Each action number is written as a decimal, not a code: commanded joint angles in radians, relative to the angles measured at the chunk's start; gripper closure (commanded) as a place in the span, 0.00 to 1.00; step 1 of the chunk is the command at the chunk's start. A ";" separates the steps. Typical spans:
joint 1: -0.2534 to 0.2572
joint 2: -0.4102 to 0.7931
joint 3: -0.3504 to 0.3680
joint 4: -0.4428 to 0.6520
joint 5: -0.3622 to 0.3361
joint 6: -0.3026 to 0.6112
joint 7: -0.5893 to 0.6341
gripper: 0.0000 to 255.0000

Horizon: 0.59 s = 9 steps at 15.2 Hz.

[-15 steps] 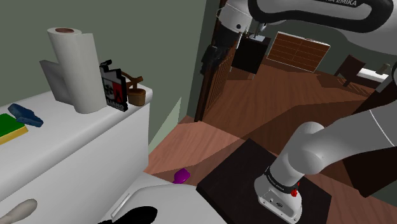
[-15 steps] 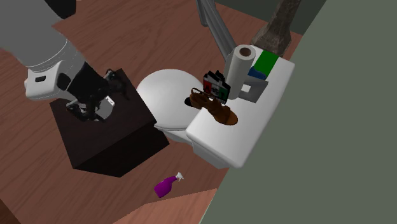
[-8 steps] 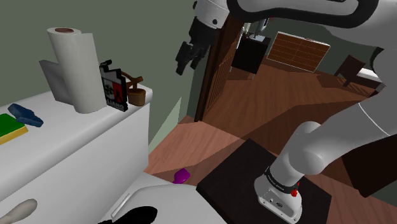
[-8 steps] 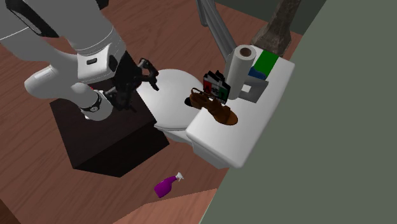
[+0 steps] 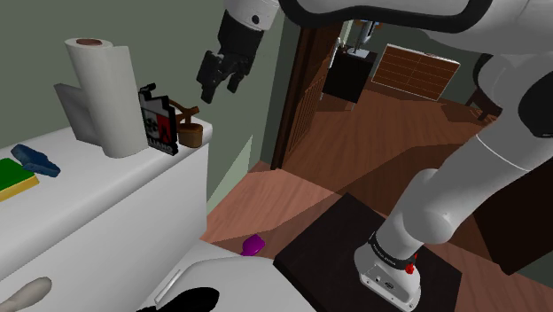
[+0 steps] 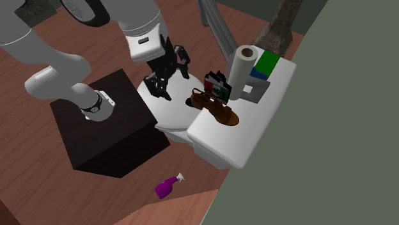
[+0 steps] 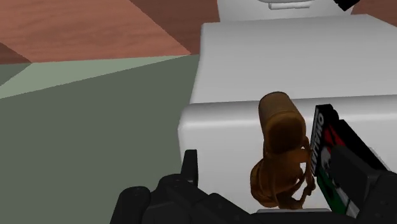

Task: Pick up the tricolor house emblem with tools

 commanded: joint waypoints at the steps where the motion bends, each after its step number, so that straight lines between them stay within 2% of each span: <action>1: 0.012 0.069 0.042 0.074 -0.047 -0.001 0.046 0.00; 4: 0.041 0.174 0.093 0.185 -0.129 -0.012 0.108 0.00; 8: 0.105 0.318 0.141 0.347 -0.250 -0.048 0.183 0.00; 9: 0.104 0.313 0.138 0.328 -0.247 -0.032 0.183 0.00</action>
